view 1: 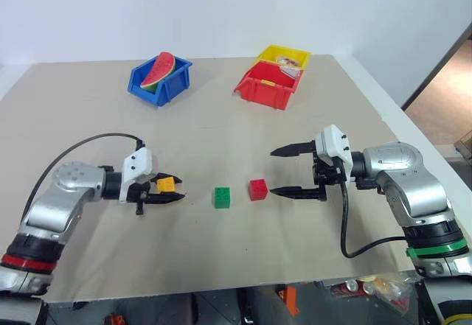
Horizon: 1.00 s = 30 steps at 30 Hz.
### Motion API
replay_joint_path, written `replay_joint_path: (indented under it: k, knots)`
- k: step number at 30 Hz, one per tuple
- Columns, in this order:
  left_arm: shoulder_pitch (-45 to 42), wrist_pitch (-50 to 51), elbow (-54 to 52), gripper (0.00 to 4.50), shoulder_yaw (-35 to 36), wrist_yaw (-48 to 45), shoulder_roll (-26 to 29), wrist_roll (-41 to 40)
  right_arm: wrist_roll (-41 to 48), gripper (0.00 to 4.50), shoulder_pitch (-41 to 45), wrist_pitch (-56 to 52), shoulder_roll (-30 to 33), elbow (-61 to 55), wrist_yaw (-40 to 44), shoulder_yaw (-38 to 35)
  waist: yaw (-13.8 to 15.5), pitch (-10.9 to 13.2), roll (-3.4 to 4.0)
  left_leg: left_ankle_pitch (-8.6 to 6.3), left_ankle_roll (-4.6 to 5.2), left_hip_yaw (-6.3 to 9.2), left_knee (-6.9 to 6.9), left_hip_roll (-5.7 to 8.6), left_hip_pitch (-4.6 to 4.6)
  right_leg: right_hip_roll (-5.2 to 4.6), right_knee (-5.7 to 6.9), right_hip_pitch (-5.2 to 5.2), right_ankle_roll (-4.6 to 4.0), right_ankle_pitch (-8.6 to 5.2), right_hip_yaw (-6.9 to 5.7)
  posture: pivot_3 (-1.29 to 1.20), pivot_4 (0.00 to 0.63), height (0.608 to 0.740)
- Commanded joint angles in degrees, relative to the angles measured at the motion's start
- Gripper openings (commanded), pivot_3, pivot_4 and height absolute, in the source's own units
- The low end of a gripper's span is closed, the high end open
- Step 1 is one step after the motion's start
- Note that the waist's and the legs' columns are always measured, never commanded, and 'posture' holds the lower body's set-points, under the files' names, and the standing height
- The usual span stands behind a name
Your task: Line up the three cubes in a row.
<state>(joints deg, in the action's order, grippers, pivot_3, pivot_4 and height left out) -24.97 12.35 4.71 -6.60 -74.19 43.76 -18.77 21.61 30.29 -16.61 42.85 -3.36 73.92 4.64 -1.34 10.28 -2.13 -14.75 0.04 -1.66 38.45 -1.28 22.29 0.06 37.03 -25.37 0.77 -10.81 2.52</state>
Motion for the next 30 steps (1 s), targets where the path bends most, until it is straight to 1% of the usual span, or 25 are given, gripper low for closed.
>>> replay_joint_path:
  k: [1, 9, 18, 21, 30]
  knots:
    - [-1.96, -1.84, 1.03, 1.4, -0.98, -1.9, -1.19, 0.44, 0.2, 4.5, -0.35, 0.18, 1.22, -2.45, -0.85, -1.81, -0.01, 0.0, 0.0, 0.0, 0.0, 0.01, 0.01, -0.01, 0.02, 0.0, 0.0, -0.01, 0.0, 0.0, -0.01, 0.0, 0.15, 0.74]
    - [-1.13, -2.13, -0.14, 1.4, -2.07, -2.28, -2.98, 1.05, 0.74, 4.5, -2.74, -0.14, 2.6, -4.48, -2.14, -2.67, -0.01, 0.0, 0.0, 0.0, 0.0, 0.04, 0.02, -0.01, 0.02, 0.01, 0.01, -0.01, 0.01, 0.01, -0.02, 0.0, 0.15, 0.74]
    - [-1.08, -4.08, 1.35, 1.4, -2.91, -1.79, -5.02, 2.98, 1.09, 4.5, -3.45, -0.75, 2.8, -5.15, -3.11, -2.83, 0.0, 0.0, 0.0, 0.0, 0.0, 0.03, 0.03, -0.01, 0.01, 0.02, 0.01, 0.0, 0.02, 0.02, 0.0, 0.0, 0.15, 0.74]
    - [-0.47, -5.6, 1.85, 1.4, -3.59, -2.21, -5.13, 4.18, 1.09, 4.5, -3.66, -0.98, 2.84, -5.36, -3.32, -2.82, -0.01, 0.0, 0.0, 0.0, 0.0, 0.03, 0.03, -0.01, 0.01, 0.02, 0.01, 0.0, 0.02, 0.02, 0.0, 0.0, 0.15, 0.74]
    - [0.17, -4.65, 1.89, 1.4, -3.58, -1.85, -5.02, 4.5, 1.09, 4.5, -4.29, -1.15, 2.84, -5.5, -3.74, -2.91, -0.01, 0.0, 0.0, 0.0, 0.0, 0.03, 0.03, -0.01, 0.0, 0.02, 0.02, 0.0, 0.03, 0.02, 0.0, 0.0, 0.15, 0.74]
